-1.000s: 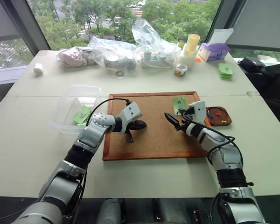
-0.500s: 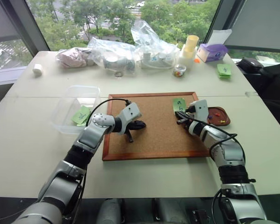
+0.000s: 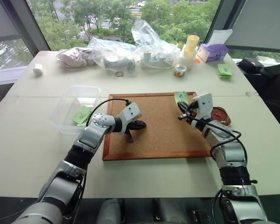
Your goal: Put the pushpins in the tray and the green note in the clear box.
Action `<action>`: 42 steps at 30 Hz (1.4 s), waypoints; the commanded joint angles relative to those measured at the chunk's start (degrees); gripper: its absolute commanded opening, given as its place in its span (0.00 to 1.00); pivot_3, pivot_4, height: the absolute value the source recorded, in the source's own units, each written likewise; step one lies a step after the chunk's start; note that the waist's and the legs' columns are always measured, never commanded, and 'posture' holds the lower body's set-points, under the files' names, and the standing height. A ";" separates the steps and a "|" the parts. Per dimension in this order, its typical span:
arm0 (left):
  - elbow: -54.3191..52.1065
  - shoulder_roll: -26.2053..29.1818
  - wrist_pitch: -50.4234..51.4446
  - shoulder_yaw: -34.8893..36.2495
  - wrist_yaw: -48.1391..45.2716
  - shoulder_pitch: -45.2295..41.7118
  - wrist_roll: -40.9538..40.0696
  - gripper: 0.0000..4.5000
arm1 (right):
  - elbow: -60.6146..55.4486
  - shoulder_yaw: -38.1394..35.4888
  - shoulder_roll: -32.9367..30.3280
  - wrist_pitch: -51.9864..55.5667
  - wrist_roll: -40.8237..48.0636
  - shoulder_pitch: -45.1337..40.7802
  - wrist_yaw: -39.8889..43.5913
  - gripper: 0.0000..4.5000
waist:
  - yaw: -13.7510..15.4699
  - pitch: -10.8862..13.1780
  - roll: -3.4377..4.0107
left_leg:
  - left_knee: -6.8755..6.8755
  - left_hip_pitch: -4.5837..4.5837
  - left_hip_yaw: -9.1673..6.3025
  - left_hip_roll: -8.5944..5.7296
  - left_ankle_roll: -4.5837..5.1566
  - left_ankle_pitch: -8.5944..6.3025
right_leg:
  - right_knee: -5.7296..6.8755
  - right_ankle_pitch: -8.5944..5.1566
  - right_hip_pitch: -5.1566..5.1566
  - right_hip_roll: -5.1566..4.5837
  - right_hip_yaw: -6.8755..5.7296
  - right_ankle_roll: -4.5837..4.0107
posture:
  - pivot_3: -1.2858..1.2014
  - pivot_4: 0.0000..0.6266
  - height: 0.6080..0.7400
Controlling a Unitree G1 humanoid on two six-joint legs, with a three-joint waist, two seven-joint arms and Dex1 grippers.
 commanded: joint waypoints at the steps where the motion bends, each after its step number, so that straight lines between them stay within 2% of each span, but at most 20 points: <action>1: 1.89 -0.54 0.87 -0.94 -0.23 0.92 0.37 0.00 | -3.45 -0.53 -0.59 -0.43 0.36 -0.83 0.06 0.01 | 0.05 0.00 0.00 | 0.00 0.00 0.00 0.00 0.00 0.00 | 0.00 0.00 0.00 0.00 0.00 0.00 | 0.52 0.24 0.99; 4: -0.16 -5.96 8.08 7.49 1.57 -1.18 -9.11 0.00 | -5.19 -0.47 -0.97 0.19 0.63 -0.32 0.59 0.01 | 0.37 0.02 0.02 | 0.00 -0.01 0.00 -0.01 0.00 0.00 | 0.00 0.00 0.00 -0.02 0.00 0.00 | 0.52 0.24 0.99; 5: -0.73 -7.56 11.68 10.70 1.98 -2.41 -12.77 0.15 | -5.77 -0.44 -1.24 0.45 0.67 -0.22 0.87 0.00 | 0.67 0.06 0.01 | 0.01 -0.04 0.00 -0.02 0.01 0.00 | -0.01 0.00 -0.02 -0.02 -0.01 0.00 | 0.52 0.24 0.99; 6: -1.63 -8.62 15.28 13.51 1.59 -3.70 -16.45 0.21 | -6.53 -0.41 -1.62 0.78 0.79 -0.13 1.25 0.00 | 0.97 0.09 0.00 | 0.05 -0.16 0.00 -0.02 0.02 -0.01 | 0.00 0.00 -0.15 -0.03 -0.01 0.00 | 0.52 0.24 0.99; 8: -2.66 -9.23 20.49 17.42 0.98 -6.24 -21.53 0.42 | -8.34 -0.44 -2.77 1.54 1.01 0.07 2.30 0.00 | 1.07 0.11 -0.01 | 0.09 -0.45 -0.01 -0.03 0.03 -0.01 | 0.01 0.01 -0.43 -0.03 -0.02 0.01 | 0.52 0.24 0.99; 13: 1.71 -9.93 24.77 21.80 5.34 -10.52 -25.00 0.97 | -11.31 -0.70 -5.18 2.83 1.63 0.02 4.14 0.00 | 0.92 0.10 0.00 | 0.03 -0.64 -0.03 0.00 -0.32 0.18 | 0.02 0.01 -0.68 0.03 -0.01 0.01 | 0.52 0.24 0.99; 16: 8.40 -11.83 27.33 25.38 8.04 -14.43 -27.51 0.99 | -14.41 -0.94 -7.21 4.09 2.55 -0.05 5.73 0.00 | 1.02 0.11 0.00 | 0.04 -0.63 -0.03 -0.02 -0.32 0.18 | 0.02 0.01 -0.67 0.01 -0.01 0.02 | 0.52 0.24 0.99; 18: 16.77 -14.32 28.10 30.73 12.50 -19.26 -30.12 0.99 | -16.35 -0.98 -8.03 5.01 3.11 -0.09 6.17 0.00 | 1.26 0.14 -0.05 | 0.07 -0.66 -0.06 -0.05 -0.21 0.12 | 0.01 0.01 -0.65 0.00 -0.03 0.02 | 0.52 0.24 0.99; 23: 31.98 -17.50 24.58 39.01 14.34 -27.41 -34.23 0.99 | -19.92 -0.81 -9.16 7.15 4.20 -0.08 6.65 0.00 | 1.27 0.15 -0.06 | 0.09 -0.81 -0.16 -0.11 -0.13 0.08 | -0.05 0.01 -0.71 -0.01 -0.11 0.02 | 0.52 0.24 0.99; 42: 51.65 -22.23 13.00 39.02 5.73 -37.12 -30.79 0.99 | -23.98 1.24 -8.32 9.43 4.00 0.94 5.78 0.00 | 1.22 0.15 -0.06 | 0.06 -0.86 -0.18 -0.37 -0.37 0.22 | -0.09 0.00 -0.74 -0.01 -0.12 0.04 | 0.52 0.24 0.99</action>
